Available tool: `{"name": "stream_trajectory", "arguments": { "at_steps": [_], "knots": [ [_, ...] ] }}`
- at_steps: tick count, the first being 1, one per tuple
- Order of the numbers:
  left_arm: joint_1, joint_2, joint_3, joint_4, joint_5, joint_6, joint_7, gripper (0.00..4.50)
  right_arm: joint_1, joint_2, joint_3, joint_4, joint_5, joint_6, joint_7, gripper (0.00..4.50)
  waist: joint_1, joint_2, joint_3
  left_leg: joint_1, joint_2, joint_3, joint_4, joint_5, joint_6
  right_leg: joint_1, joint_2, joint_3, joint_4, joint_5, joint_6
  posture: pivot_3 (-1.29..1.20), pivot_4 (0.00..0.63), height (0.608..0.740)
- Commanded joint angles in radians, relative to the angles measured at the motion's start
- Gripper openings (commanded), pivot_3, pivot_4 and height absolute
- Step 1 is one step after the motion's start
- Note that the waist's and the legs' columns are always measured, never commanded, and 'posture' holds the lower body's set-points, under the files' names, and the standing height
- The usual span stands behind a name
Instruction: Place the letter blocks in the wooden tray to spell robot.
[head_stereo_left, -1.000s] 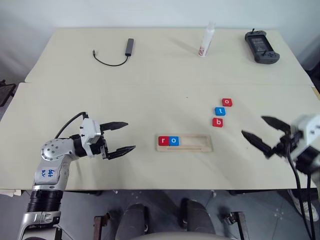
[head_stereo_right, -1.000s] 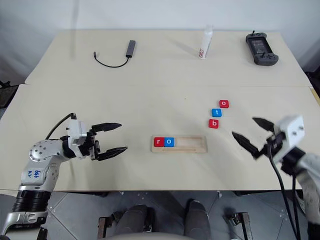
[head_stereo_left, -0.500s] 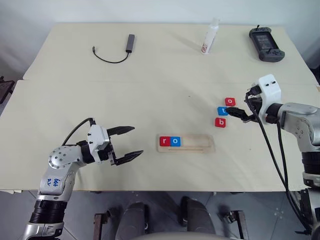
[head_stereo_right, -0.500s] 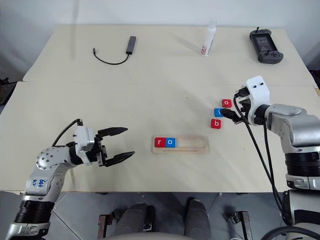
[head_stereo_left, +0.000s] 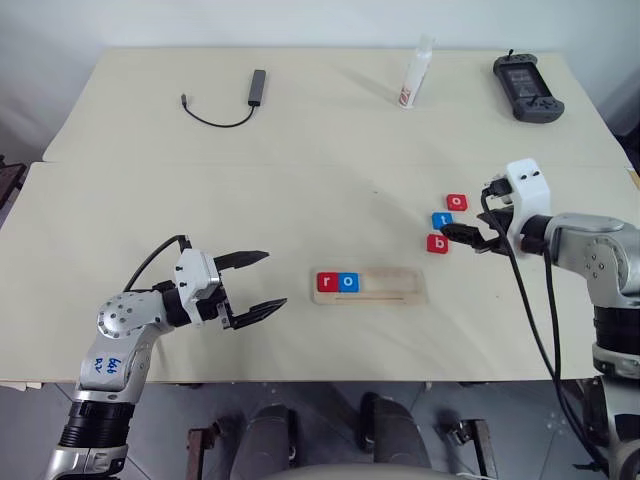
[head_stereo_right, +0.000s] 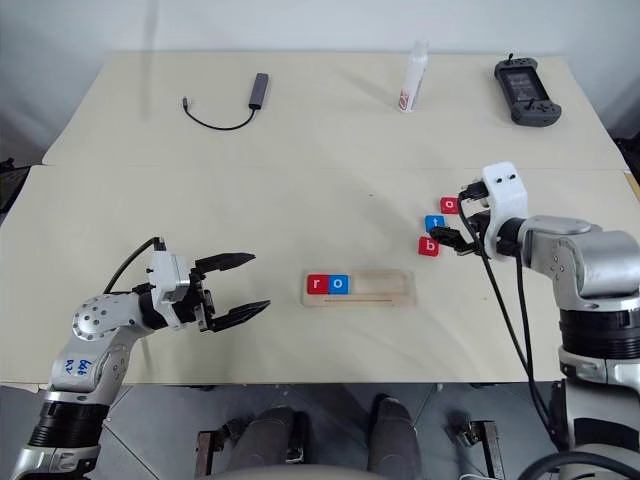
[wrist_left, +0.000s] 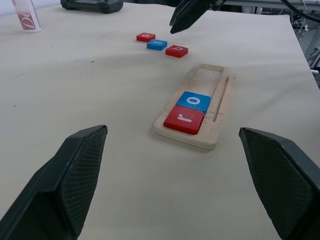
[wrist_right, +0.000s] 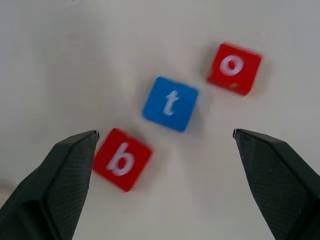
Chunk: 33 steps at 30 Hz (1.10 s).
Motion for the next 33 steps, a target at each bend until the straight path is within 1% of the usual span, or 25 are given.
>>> {"name": "stream_trajectory", "arguments": {
  "at_steps": [1,4,6,9,10,11,13,14,18,19,22,25,27,30,33],
  "knots": [
    [0.006,0.005,-0.003,-0.036,0.002,-0.01,-0.001,4.48,0.043,0.061,-0.055,-0.107,0.01,0.075,-0.071,4.5,-0.001,0.0,0.0,0.0,0.0,0.0,0.0,0.0,0.0,0.0,0.0,0.0,0.0,0.0,0.0,0.0,0.15,0.74],
    [0.003,0.006,-0.01,-0.038,0.001,-0.007,-0.004,4.48,0.071,0.127,-0.065,-0.162,-0.009,0.115,-0.134,4.5,-0.003,0.0,0.0,0.0,0.0,0.001,0.0,0.0,0.0,0.0,0.0,0.001,0.001,0.0,0.0,0.0,0.15,0.74],
    [-0.004,0.007,-0.015,-0.034,-0.001,-0.005,-0.009,4.48,0.08,0.2,-0.084,-0.169,-0.042,0.103,-0.208,4.5,-0.003,0.0,0.0,0.001,0.0,0.001,0.0,0.0,0.0,0.0,0.0,0.001,0.001,0.0,0.0,0.0,0.15,0.74],
    [-0.011,0.006,-0.026,-0.035,-0.001,-0.003,-0.016,4.48,0.082,0.269,-0.09,-0.178,-0.077,0.085,-0.273,4.5,-0.005,-0.002,-0.001,0.002,0.0,0.002,0.0,0.0,0.0,0.0,0.0,0.002,0.001,0.0,0.0,0.0,0.15,0.74],
    [-0.012,0.006,-0.028,-0.036,-0.001,-0.002,-0.017,4.5,0.084,0.281,-0.088,-0.181,-0.084,0.079,-0.284,4.12,-0.005,-0.002,-0.002,0.002,0.0,0.002,0.0,0.0,0.0,0.0,0.0,0.002,0.002,0.0,0.0,0.0,0.15,0.74],
    [-0.012,0.005,-0.031,-0.038,0.0,-0.001,-0.016,4.5,0.087,0.287,-0.087,-0.183,-0.088,0.076,-0.288,3.88,-0.006,-0.002,-0.002,0.003,0.0,0.003,0.0,0.0,0.0,0.0,0.0,0.003,0.002,0.0,0.0,0.0,0.15,0.74],
    [-0.017,0.002,-0.039,-0.039,-0.001,0.0,-0.017,4.5,0.094,0.316,-0.085,-0.189,-0.104,0.064,-0.314,3.22,-0.006,-0.002,-0.002,0.003,0.0,0.004,0.0,0.0,0.0,0.0,0.0,0.004,0.002,0.0,0.0,0.0,0.15,0.74],
    [-0.021,0.002,-0.043,-0.036,-0.001,-0.001,-0.019,4.5,0.098,0.332,-0.081,-0.192,-0.114,0.057,-0.329,2.83,-0.006,-0.002,-0.002,0.004,0.0,0.004,0.0,0.0,0.0,0.0,0.001,0.004,0.002,0.0,0.0,0.0,0.15,0.74],
    [-0.034,0.001,-0.058,-0.03,0.0,-0.004,-0.025,4.5,0.126,0.339,-0.057,-0.221,-0.141,0.039,-0.349,1.5,-0.007,-0.002,-0.002,0.004,0.001,0.005,-0.001,0.0,0.0,0.0,0.001,0.005,0.002,0.0,0.0,0.0,0.15,0.74],
    [-0.038,0.001,-0.06,-0.027,0.0,-0.006,-0.028,4.5,0.131,0.338,-0.055,-0.228,-0.142,0.038,-0.348,1.46,-0.008,-0.002,-0.002,0.004,0.0,0.005,-0.001,0.0,0.0,-0.001,0.001,0.005,0.002,0.0,0.0,0.0,0.15,0.74],
    [-0.056,-0.006,-0.083,-0.008,0.006,-0.025,-0.054,4.5,0.17,0.286,-0.067,-0.295,-0.128,0.062,-0.314,1.46,-0.004,-0.002,-0.002,0.004,0.001,0.005,-0.001,0.0,0.0,-0.001,0.001,0.005,0.002,0.0,0.0,0.0,0.15,0.74],
    [-0.066,-0.013,-0.107,0.008,0.016,-0.043,-0.074,4.5,0.212,0.249,-0.126,-0.361,-0.125,0.101,-0.301,1.46,-0.002,-0.002,-0.002,0.003,0.0,0.005,-0.001,0.0,0.0,0.0,0.001,0.005,0.001,0.0,0.0,0.0,0.15,0.74],
    [-0.084,-0.027,-0.126,0.029,0.016,-0.047,-0.093,4.5,0.262,0.238,-0.189,-0.451,-0.119,0.172,-0.299,1.46,0.002,-0.002,-0.002,0.003,0.0,0.005,-0.001,0.0,0.0,-0.001,0.001,0.005,0.001,0.0,0.0,0.0,0.15,0.74],
    [-0.111,-0.047,-0.149,0.053,0.015,-0.047,-0.114,4.5,0.322,0.264,-0.251,-0.573,-0.117,0.267,-0.3,1.46,0.0,-0.002,-0.002,0.003,0.0,0.005,-0.001,0.0,0.0,-0.001,0.001,0.005,0.001,0.0,0.0,0.0,0.15,0.74],
    [-0.134,-0.06,-0.167,0.077,0.015,-0.047,-0.138,4.5,0.364,0.329,-0.276,-0.668,-0.125,0.334,-0.311,1.46,-0.005,-0.002,-0.002,0.004,0.001,0.005,-0.001,0.0,0.0,-0.001,0.001,0.006,0.002,0.0,0.0,0.0,0.15,0.74]
  ]
}}
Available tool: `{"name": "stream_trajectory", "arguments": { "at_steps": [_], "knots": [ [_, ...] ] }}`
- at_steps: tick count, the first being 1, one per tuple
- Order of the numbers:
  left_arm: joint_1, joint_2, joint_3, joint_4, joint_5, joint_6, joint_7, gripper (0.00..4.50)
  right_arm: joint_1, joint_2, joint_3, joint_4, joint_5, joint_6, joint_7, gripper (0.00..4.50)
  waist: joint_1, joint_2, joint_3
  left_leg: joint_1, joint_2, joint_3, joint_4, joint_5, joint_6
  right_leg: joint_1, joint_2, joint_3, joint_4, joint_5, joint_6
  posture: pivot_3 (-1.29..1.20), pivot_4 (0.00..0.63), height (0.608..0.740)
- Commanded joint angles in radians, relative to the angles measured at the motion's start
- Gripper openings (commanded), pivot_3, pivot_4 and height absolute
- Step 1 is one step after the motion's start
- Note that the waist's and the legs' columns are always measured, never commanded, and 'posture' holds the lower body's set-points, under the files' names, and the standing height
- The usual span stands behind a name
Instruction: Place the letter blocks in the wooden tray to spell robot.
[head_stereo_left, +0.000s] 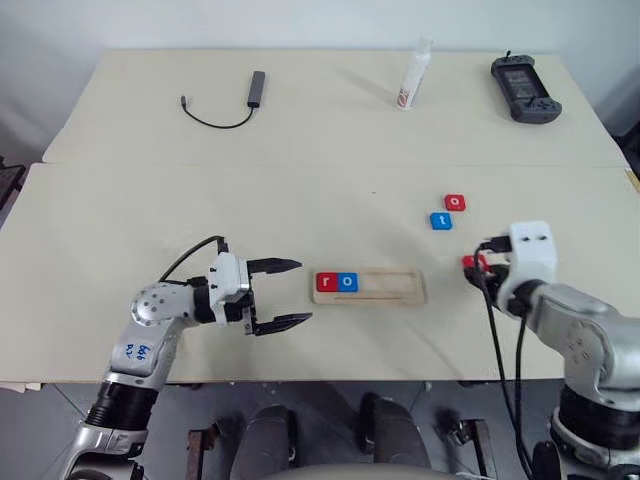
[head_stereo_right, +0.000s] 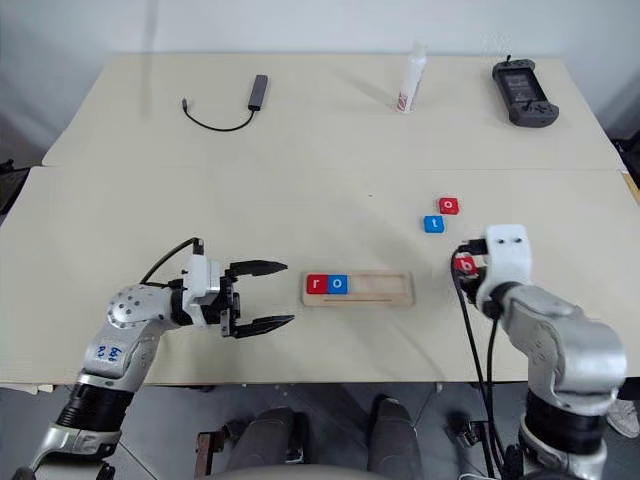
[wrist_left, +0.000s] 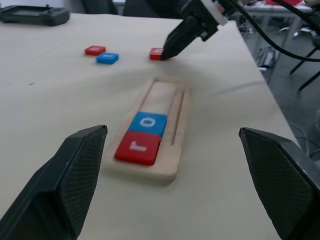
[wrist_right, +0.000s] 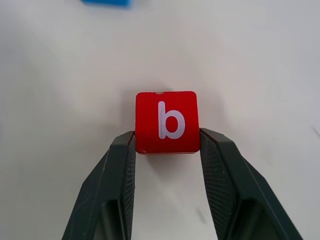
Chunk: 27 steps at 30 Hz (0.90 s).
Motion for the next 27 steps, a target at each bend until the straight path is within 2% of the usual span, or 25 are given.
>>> {"name": "stream_trajectory", "arguments": {
  "at_steps": [1,6,9,11,13,15,18,20,22,27],
  "knots": [
    [-0.029,-0.011,-0.019,0.014,0.001,-0.016,-0.034,4.5,0.033,0.064,-0.028,-0.131,-0.004,0.066,-0.012,1.46,-0.003,0.0,0.0,0.0,0.0,0.0,0.0,0.0,0.0,0.0,0.0,0.0,0.0,0.0,0.0,0.0,0.15,0.74],
    [-0.065,-0.021,-0.025,0.048,0.003,-0.02,-0.059,4.5,0.073,0.126,-0.01,-0.18,-0.023,0.071,-0.031,1.46,-0.001,0.0,0.0,0.0,0.0,0.001,0.0,0.0,0.0,0.0,0.001,0.002,0.0,0.0,0.0,0.0,0.15,0.74],
    [-0.083,-0.023,-0.024,0.064,0.005,-0.025,-0.071,4.5,0.086,0.109,0.013,-0.193,-0.025,0.056,-0.022,2.46,0.002,0.0,0.0,0.0,0.0,0.001,0.0,0.0,0.0,-0.001,0.001,0.002,0.0,0.0,0.0,0.0,0.15,0.74],
    [-0.086,-0.024,-0.022,0.063,0.005,-0.025,-0.071,4.5,0.077,0.052,-0.007,-0.188,-0.005,0.05,0.028,3.15,0.0,0.0,0.0,0.0,0.0,0.001,0.0,0.0,0.0,-0.001,0.001,0.002,0.0,0.0,0.0,0.0,0.15,0.74],
    [-0.084,-0.022,-0.018,0.06,0.005,-0.026,-0.071,4.5,0.085,-0.057,-0.023,-0.183,0.039,0.03,0.121,3.87,0.0,0.0,0.0,0.0,0.0,0.001,0.0,0.0,0.0,-0.001,0.001,0.002,0.0,0.0,0.0,0.0,0.15,0.74],
    [-0.079,-0.019,-0.013,0.053,0.005,-0.027,-0.067,4.5,0.125,-0.219,-0.03,-0.161,0.095,-0.06,0.272,4.48,0.002,0.0,0.0,0.0,0.0,0.001,0.0,0.0,0.0,-0.001,0.001,0.002,0.0,0.0,0.0,0.0,0.15,0.74],
    [-0.067,-0.011,-0.002,0.042,0.007,-0.028,-0.056,4.5,0.212,-0.436,-0.013,-0.092,0.115,-0.323,0.504,4.48,0.002,-0.001,0.0,0.0,0.0,0.001,0.0,-0.001,0.001,0.0,0.001,0.002,-0.001,0.0,0.0,0.0,0.15,0.74],
    [-0.051,-0.005,0.003,0.025,0.009,-0.024,-0.048,4.5,0.286,-0.562,0.016,0.007,0.062,-0.596,0.684,4.48,0.002,-0.002,0.0,0.001,0.0,0.001,-0.001,-0.001,0.001,0.0,0.001,0.002,-0.002,0.0,0.0,0.0,0.15,0.74],
    [-0.032,0.004,0.01,0.005,0.004,-0.024,-0.048,4.5,0.294,-0.608,0.036,0.117,0.057,-0.772,0.803,4.48,-0.002,-0.004,0.0,0.002,0.0,0.002,-0.001,-0.001,0.001,0.001,0.001,0.003,-0.002,0.001,0.001,0.0,0.15,0.74],
    [0.014,0.025,0.034,-0.043,-0.001,-0.026,-0.028,4.5,0.151,-0.652,0.2,0.474,-0.014,-1.137,1.027,4.48,-0.001,-0.005,0.0,0.002,0.0,0.003,0.001,0.0,0.001,0.001,0.001,0.004,-0.002,0.001,0.002,0.0,0.15,0.74]
  ]
}}
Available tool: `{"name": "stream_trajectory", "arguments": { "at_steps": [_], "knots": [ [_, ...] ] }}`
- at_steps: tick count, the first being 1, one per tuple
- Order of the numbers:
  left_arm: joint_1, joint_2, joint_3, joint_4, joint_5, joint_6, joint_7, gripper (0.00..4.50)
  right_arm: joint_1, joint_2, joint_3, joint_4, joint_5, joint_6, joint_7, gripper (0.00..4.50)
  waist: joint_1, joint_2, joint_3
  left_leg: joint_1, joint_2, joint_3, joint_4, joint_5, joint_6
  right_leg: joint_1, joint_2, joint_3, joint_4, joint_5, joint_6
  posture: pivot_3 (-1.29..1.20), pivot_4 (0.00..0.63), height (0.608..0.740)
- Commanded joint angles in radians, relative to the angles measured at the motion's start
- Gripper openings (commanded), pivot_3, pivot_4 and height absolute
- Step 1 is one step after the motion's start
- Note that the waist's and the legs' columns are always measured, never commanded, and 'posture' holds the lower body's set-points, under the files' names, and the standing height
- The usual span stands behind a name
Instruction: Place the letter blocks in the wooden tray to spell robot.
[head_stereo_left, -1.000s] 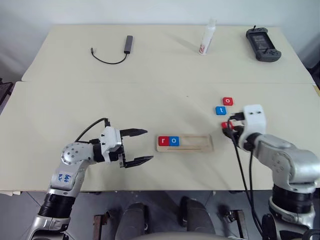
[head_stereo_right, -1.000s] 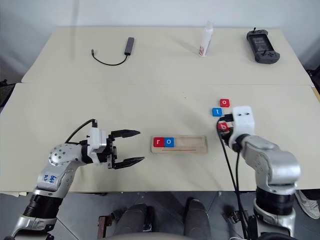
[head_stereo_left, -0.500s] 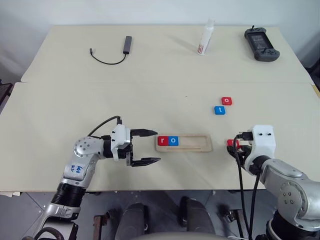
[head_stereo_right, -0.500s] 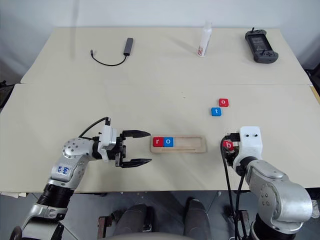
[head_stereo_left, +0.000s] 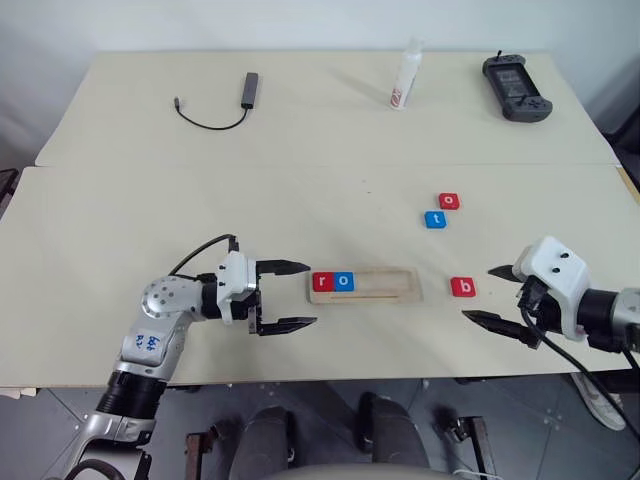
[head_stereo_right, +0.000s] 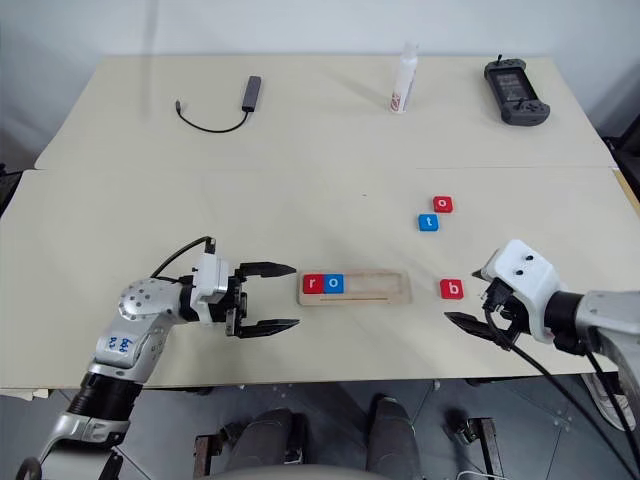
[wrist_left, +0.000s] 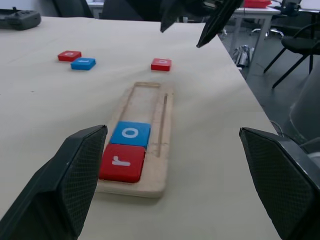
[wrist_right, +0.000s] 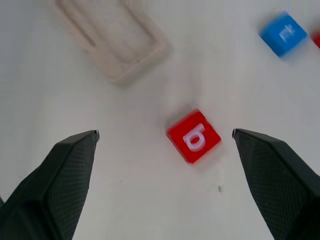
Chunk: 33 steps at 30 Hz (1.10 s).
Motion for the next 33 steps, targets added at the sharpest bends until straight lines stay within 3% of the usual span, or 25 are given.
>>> {"name": "stream_trajectory", "arguments": {
  "at_steps": [1,7,8,10,17,27,33],
  "knots": [
    [0.018,0.011,0.036,-0.061,-0.01,-0.008,0.029,4.5,-0.116,-0.022,0.101,0.222,-0.063,-0.234,0.139,4.48,0.001,0.0,0.0,0.0,0.0,0.0,0.001,0.0,0.0,0.0,0.0,0.0,0.0,0.0,0.0,0.0,0.15,0.74],
    [0.065,0.029,0.049,-0.128,-0.019,0.016,0.045,4.5,-0.303,-0.011,0.269,0.506,-0.161,-0.388,0.264,4.48,0.002,0.0,0.0,-0.001,0.0,-0.001,0.001,0.0,0.0,0.0,0.0,-0.001,0.0,0.0,0.0,0.0,0.15,0.74],
    [0.074,0.033,0.051,-0.139,-0.021,0.02,0.047,4.5,-0.327,-0.007,0.29,0.538,-0.177,-0.404,0.275,4.3,0.002,0.0,0.0,-0.001,0.0,-0.001,0.001,0.0,0.0,0.0,0.0,-0.001,0.0,0.0,0.0,0.0,0.15,0.74],
    [0.087,0.038,0.055,-0.157,-0.026,0.028,0.052,4.5,-0.369,0.008,0.321,0.588,-0.2,-0.418,0.282,3.83,0.002,0.0,0.0,-0.001,0.0,-0.001,0.0,0.0,0.0,0.0,0.0,-0.001,0.0,0.0,0.0,0.0,0.15,0.74],
    [0.096,0.041,0.058,-0.173,-0.032,0.039,0.059,4.5,-0.407,0.052,0.335,0.637,-0.217,-0.442,0.266,1.47,0.003,0.0,0.0,-0.001,0.001,-0.001,0.001,0.0,0.0,0.0,0.0,-0.001,0.0,0.0,0.0,0.0,0.15,0.74],
    [0.076,0.034,0.051,-0.145,-0.024,0.027,0.055,4.5,-0.438,0.028,0.311,0.448,-0.148,-0.342,0.309,1.47,0.003,0.001,0.0,-0.001,0.001,0.0,0.002,0.0,0.0,0.0,0.0,-0.001,0.001,0.0,0.0,0.0,0.15,0.74],
    [0.068,0.027,0.048,-0.133,-0.015,0.016,0.063,4.5,-0.607,0.129,0.463,0.293,-0.168,-0.106,0.284,1.47,0.001,0.001,0.0,-0.001,0.002,-0.001,0.002,0.0,-0.001,0.0,0.0,-0.002,0.001,0.0,0.0,0.0,0.15,0.74]
  ]
}}
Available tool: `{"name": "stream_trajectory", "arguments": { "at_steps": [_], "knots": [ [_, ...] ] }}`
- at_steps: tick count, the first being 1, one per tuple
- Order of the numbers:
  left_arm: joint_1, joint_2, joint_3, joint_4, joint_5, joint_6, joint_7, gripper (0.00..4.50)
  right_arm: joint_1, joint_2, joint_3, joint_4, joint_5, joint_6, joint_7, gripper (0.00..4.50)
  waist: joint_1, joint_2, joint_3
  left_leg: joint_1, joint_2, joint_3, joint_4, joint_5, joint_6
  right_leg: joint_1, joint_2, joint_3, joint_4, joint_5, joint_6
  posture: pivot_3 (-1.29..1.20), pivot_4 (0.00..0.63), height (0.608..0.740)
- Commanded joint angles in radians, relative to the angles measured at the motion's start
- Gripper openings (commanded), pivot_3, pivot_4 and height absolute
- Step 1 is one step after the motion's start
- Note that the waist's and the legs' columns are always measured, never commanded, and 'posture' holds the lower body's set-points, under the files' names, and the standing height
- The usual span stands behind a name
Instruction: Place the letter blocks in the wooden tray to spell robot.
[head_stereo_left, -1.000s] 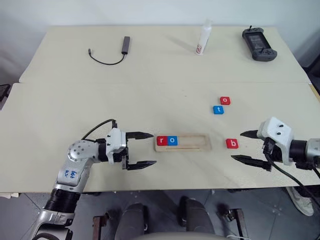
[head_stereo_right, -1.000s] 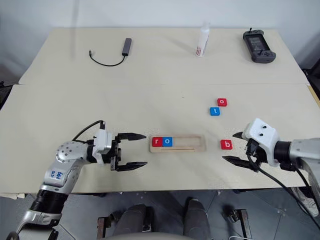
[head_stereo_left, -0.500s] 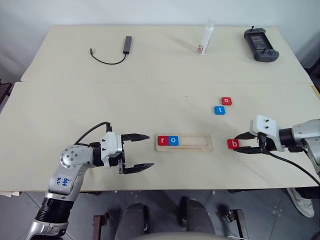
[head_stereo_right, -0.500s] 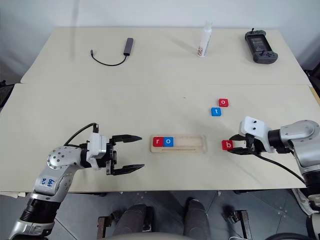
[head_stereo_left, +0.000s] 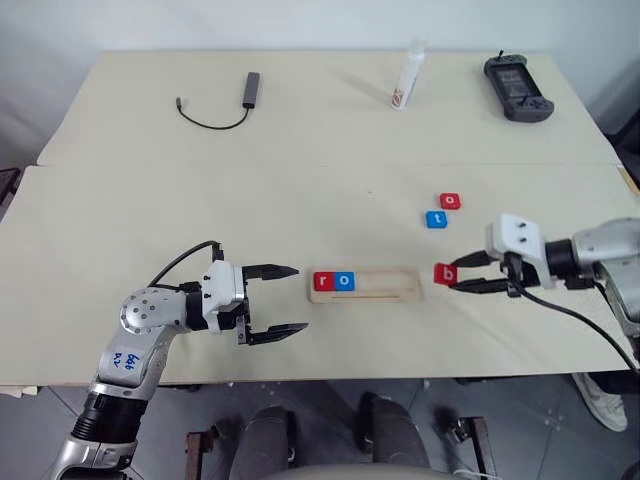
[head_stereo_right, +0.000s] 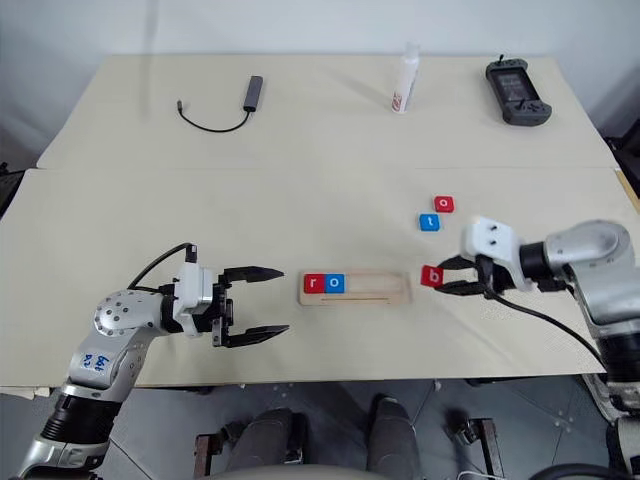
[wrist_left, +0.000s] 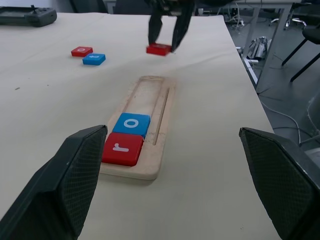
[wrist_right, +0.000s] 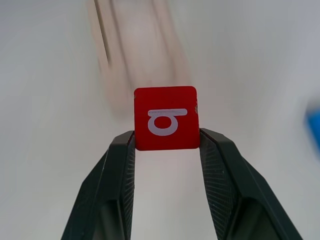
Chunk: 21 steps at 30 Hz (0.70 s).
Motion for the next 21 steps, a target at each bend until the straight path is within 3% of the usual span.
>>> {"name": "stream_trajectory", "arguments": {
  "at_steps": [1,7,13,14,21],
  "knots": [
    [-0.004,-0.004,0.008,-0.012,-0.003,-0.02,0.006,4.5,-0.071,0.068,0.095,-0.044,-0.036,0.071,-0.025,1.47,0.0,0.0,0.0,0.0,0.0,0.0,0.0,0.0,0.0,0.0,0.0,0.0,0.0,0.0,0.0,0.0,0.15,0.74],
    [0.026,0.0,0.024,-0.038,-0.001,-0.015,0.041,4.5,-0.126,0.17,0.199,0.008,-0.114,0.046,-0.072,1.47,0.006,0.0,0.0,-0.002,-0.001,-0.001,0.001,0.0,0.0,0.0,0.0,-0.001,-0.001,0.0,0.0,0.0,0.15,0.74],
    [0.071,0.012,0.041,-0.076,-0.005,-0.011,0.071,4.5,-0.125,0.203,0.23,0.035,-0.153,0.017,-0.092,1.47,0.001,0.0,0.0,-0.002,-0.001,0.0,0.0,0.0,0.0,-0.001,0.0,-0.001,-0.001,0.0,0.0,0.0,0.15,0.74],
    [0.076,0.013,0.042,-0.084,-0.006,-0.008,0.075,4.5,-0.125,0.205,0.232,0.035,-0.154,0.014,-0.09,2.18,0.001,0.0,0.0,-0.002,-0.001,0.0,0.0,0.0,0.0,-0.001,0.0,-0.001,0.0,0.0,0.0,0.0,0.15,0.74],
    [0.082,0.017,0.043,-0.094,-0.008,-0.001,0.086,4.5,-0.117,0.197,0.183,-0.009,-0.119,0.033,-0.084,4.49,0.001,0.0,0.0,-0.002,-0.001,0.0,0.0,0.0,0.0,-0.001,0.0,-0.001,0.0,0.0,0.0,0.0,0.15,0.74]
  ]
}}
